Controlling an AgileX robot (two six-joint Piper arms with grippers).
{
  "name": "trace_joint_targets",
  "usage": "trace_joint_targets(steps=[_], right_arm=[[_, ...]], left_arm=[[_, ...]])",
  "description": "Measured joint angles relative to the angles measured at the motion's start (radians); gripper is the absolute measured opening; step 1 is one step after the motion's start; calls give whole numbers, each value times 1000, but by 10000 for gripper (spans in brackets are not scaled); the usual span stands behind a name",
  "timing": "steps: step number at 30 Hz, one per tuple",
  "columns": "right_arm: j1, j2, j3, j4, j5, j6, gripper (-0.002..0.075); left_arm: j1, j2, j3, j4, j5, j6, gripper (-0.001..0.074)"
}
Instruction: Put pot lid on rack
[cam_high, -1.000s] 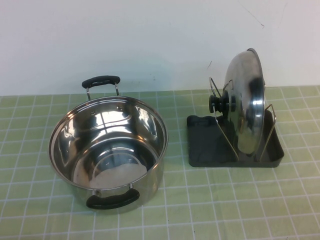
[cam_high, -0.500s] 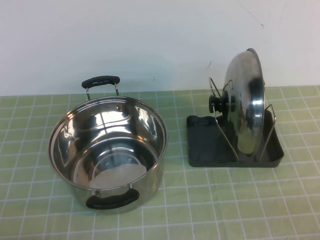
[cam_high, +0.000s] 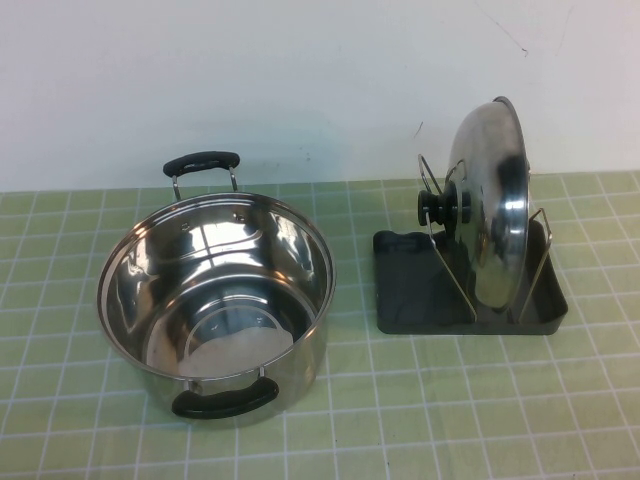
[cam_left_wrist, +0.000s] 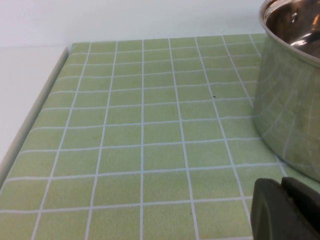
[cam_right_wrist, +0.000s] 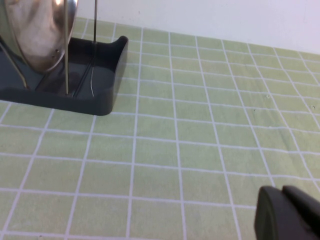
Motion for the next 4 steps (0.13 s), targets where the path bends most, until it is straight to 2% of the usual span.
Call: trace_joint_targets(steps=[4], right_arm=[[0, 0, 0, 0, 0, 0, -1]], left_arm=[[0, 0, 0, 0, 0, 0, -1]])
